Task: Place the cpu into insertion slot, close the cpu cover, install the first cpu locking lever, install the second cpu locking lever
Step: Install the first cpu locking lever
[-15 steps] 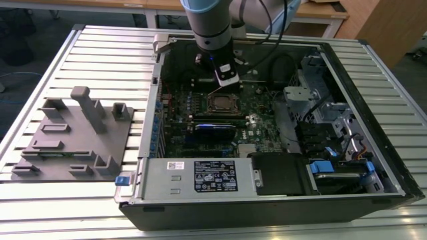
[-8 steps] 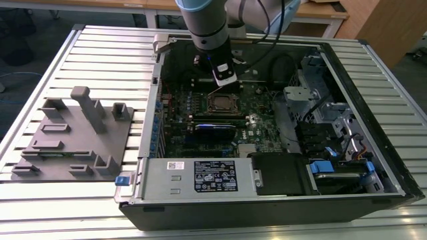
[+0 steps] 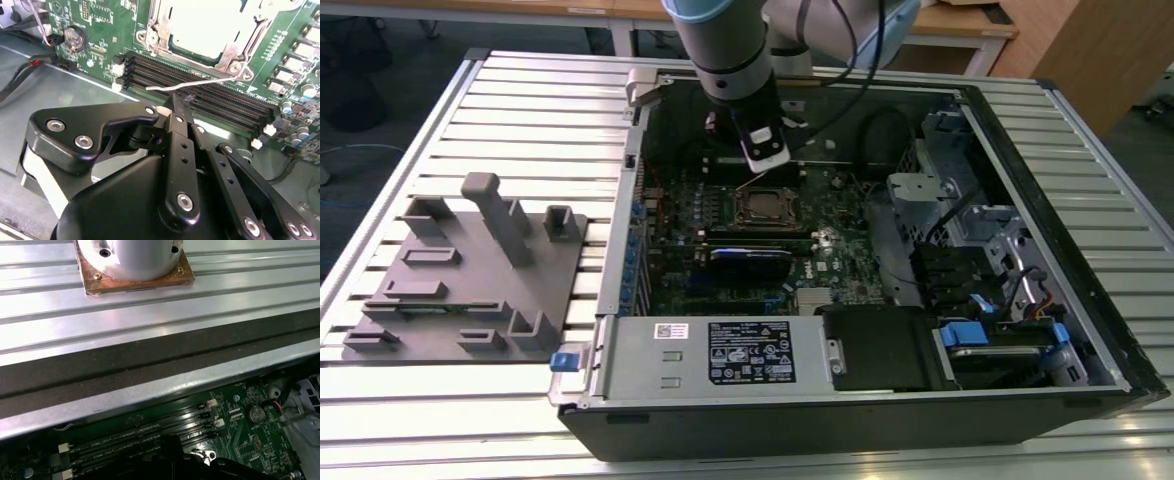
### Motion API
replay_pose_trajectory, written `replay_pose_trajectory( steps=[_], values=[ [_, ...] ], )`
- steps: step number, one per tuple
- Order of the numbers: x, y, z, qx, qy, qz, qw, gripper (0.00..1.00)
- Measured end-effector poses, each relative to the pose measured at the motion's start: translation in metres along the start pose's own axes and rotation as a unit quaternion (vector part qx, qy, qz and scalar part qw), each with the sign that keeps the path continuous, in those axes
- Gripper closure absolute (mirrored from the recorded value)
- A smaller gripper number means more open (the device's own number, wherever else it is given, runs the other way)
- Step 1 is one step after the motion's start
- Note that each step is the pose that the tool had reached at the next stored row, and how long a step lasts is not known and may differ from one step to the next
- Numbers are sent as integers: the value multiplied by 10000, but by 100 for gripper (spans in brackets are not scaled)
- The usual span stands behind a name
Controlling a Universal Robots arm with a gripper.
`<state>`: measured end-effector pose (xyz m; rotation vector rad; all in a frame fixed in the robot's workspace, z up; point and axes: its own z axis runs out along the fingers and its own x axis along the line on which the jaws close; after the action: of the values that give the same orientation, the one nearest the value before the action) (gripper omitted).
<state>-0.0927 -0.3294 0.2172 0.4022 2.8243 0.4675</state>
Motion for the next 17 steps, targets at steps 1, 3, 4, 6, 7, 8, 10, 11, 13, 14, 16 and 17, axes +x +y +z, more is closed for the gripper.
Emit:
replay_pose_trajectory(
  steps=[1,3,4,6,7,8,10,11,13,14,16,17],
  values=[
    [5,-3,-2,16,-21,-3,10000,90],
    [13,-8,-4,46,-60,-4,10000,90],
    [16,-10,-4,65,-78,-1,9999,90],
    [21,-13,-3,105,-109,12,9999,90],
    [22,-15,0,115,-119,27,9999,90],
    [23,-19,5,123,-129,52,9998,90],
    [25,-28,18,137,-152,113,9997,90],
    [26,-33,25,146,-165,148,9996,90],
    [28,-40,37,162,-191,219,9994,90],
    [28,-41,39,168,-199,240,9994,90],
    [28,-41,39,169,-201,246,9994,90],
    [28,-41,39,169,-201,248,9993,90]
  ],
)
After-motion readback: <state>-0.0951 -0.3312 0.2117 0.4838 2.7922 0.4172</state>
